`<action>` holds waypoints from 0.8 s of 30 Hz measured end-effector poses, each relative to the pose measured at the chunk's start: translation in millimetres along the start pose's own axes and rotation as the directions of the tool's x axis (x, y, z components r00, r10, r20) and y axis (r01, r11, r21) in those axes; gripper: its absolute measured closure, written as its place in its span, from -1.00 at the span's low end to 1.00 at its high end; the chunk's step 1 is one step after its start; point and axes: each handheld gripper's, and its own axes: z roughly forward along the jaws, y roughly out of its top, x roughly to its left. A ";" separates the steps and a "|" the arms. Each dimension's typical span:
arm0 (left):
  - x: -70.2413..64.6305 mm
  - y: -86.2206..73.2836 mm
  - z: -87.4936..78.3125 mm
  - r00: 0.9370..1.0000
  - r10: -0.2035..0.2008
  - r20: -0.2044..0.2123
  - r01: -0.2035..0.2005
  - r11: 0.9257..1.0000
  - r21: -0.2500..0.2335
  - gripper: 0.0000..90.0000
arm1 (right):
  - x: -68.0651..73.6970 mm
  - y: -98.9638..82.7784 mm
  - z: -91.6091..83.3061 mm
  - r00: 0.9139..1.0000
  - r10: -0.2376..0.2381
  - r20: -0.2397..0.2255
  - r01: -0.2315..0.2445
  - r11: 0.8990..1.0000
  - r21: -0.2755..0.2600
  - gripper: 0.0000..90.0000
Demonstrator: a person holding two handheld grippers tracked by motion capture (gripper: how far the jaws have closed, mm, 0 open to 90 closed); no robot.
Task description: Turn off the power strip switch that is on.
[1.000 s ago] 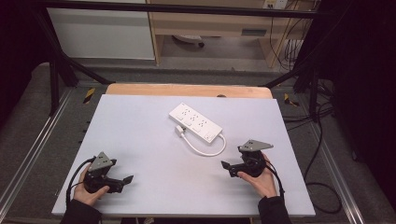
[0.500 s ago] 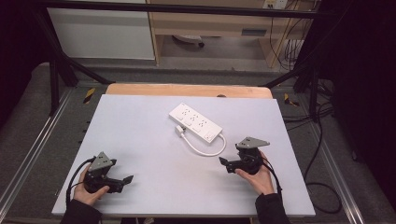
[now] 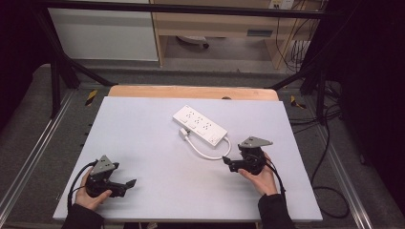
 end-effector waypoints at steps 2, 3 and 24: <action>0.0 0.0 0.0 1.000 -0.001 0.000 0.001 1.000 0.000 -0.91 | 0.4 1.7 0.9 1.000 0.001 0.003 -0.001 1.000 -0.002 -0.51; 0.0 0.0 0.0 1.000 0.000 0.000 0.000 1.000 0.000 -0.91 | 0.8 2.4 1.4 1.000 0.002 0.004 -0.002 1.000 -0.006 -0.49; 0.4 0.0 0.2 1.000 0.000 -0.003 0.000 1.000 0.001 -0.91 | -1.0 13.6 13.2 1.000 0.017 0.001 -0.017 1.000 -0.023 -0.07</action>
